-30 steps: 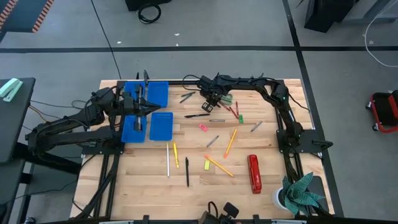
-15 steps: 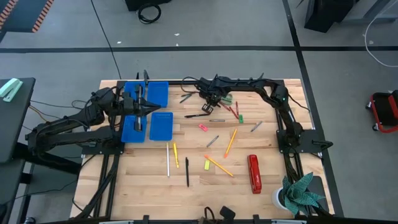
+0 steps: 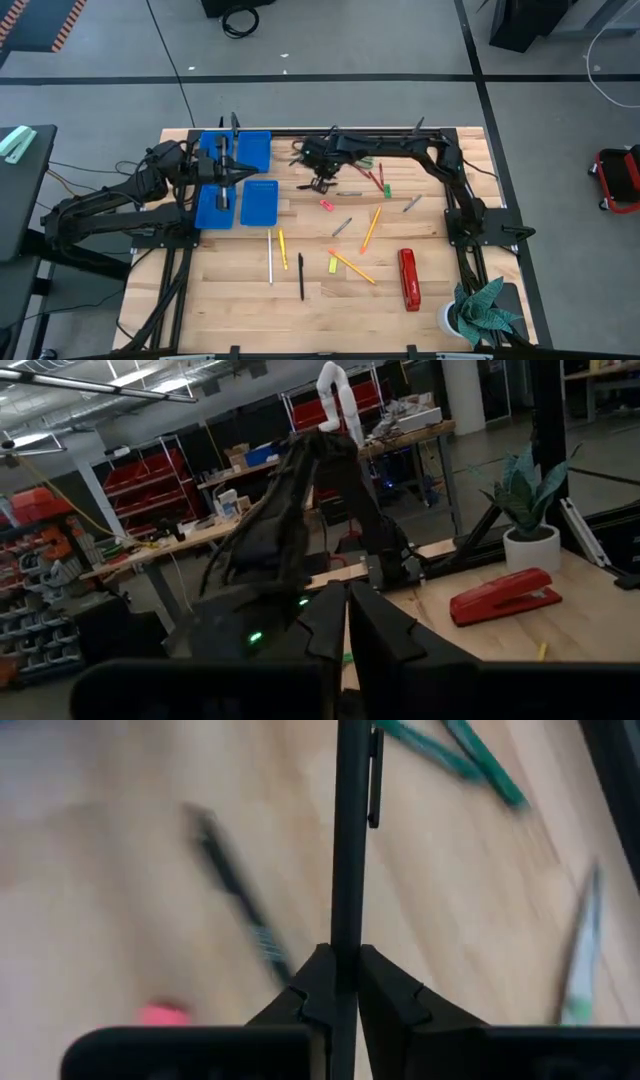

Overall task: Sort crayons/erasers/pens/pencils in bins
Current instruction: Put the top black pen into the bottom right blue bin

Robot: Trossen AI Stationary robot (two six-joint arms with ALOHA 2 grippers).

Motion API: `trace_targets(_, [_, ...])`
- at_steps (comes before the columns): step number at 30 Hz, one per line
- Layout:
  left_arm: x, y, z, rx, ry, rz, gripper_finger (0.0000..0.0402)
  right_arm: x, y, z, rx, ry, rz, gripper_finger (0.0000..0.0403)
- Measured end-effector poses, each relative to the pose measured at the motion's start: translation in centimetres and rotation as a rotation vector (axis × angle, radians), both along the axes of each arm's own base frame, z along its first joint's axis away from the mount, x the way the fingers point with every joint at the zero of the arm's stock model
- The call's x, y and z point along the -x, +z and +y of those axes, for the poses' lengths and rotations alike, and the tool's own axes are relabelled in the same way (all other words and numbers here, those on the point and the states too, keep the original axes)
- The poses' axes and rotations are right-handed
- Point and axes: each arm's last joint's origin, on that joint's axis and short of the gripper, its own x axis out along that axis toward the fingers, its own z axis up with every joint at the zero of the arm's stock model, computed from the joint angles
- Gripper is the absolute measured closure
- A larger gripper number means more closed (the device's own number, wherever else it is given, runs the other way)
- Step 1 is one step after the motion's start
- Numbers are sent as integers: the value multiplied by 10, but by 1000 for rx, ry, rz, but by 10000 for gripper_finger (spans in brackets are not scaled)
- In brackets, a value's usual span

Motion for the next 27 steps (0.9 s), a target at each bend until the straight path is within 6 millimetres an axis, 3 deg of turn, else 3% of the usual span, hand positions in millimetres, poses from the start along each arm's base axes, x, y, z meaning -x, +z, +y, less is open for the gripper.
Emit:
trace_targets(8, [10,7,-4,72,-9,-54,385,-30,26,58,176,438,-73,366])
trace_targets(14, [24,14,-10,119,-23,-121,377,-51,42,89,392,634,-216,366])
trace_targets(18, [32,17,-13,130,-28,-149,379,-59,49,100,533,743,-261,366])
trace_targets(27, [34,17,-14,130,-28,-148,385,-66,52,104,630,922,-325,366])
